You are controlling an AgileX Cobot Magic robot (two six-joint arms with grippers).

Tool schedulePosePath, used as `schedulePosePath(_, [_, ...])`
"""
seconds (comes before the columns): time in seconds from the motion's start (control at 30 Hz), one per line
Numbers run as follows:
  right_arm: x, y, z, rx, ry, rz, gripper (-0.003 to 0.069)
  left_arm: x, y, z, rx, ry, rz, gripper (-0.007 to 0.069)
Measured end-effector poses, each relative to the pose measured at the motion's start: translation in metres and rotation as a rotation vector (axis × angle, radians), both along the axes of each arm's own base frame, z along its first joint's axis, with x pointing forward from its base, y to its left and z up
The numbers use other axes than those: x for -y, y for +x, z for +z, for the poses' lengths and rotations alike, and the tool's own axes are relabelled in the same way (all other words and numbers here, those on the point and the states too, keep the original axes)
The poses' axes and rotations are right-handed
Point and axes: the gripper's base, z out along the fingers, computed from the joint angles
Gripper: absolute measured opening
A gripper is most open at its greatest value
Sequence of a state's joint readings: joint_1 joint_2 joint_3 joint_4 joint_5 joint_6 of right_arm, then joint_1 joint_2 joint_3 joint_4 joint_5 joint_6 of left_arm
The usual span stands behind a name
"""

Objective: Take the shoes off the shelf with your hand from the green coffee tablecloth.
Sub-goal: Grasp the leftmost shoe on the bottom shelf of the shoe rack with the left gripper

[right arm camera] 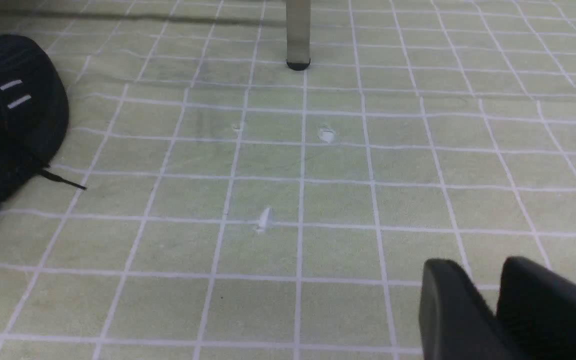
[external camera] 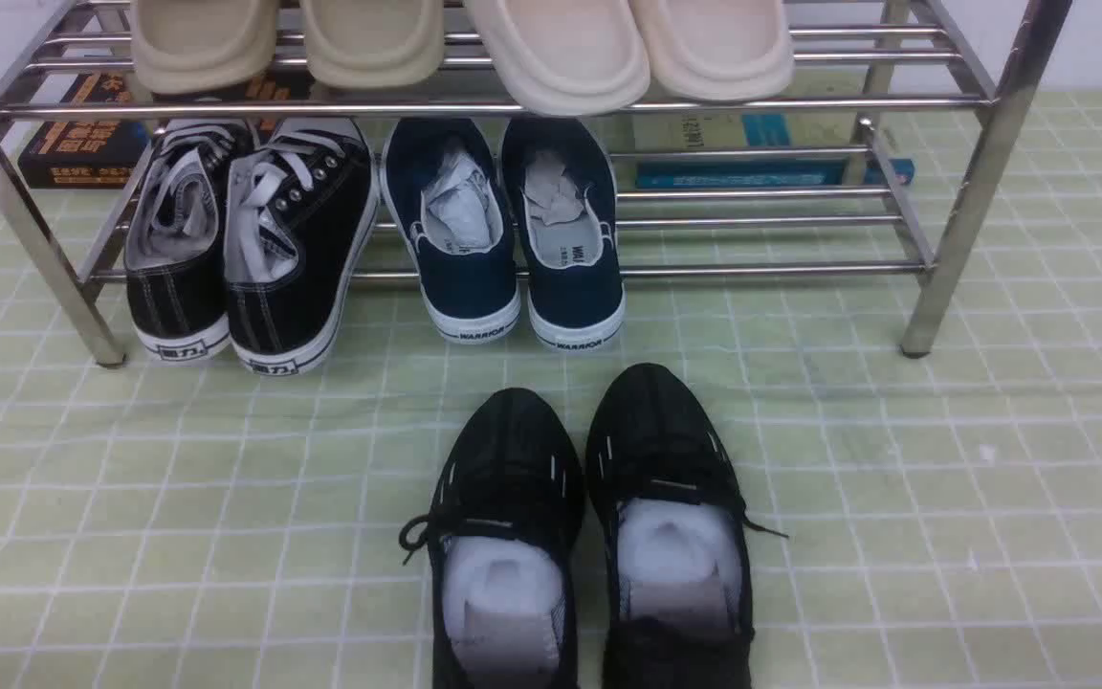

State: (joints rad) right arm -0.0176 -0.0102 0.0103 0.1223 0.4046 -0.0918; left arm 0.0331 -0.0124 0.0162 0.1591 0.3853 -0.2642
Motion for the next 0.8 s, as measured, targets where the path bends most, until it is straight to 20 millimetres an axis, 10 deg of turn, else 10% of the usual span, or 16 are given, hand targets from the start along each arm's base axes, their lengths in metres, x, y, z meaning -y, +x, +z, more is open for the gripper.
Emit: schedulePosePath(0.8, [0.0,0.0,0.0,0.0,0.001,0.0,0.0204,0.0,0.0,0.0,0.0,0.0,0.0,0.0242])
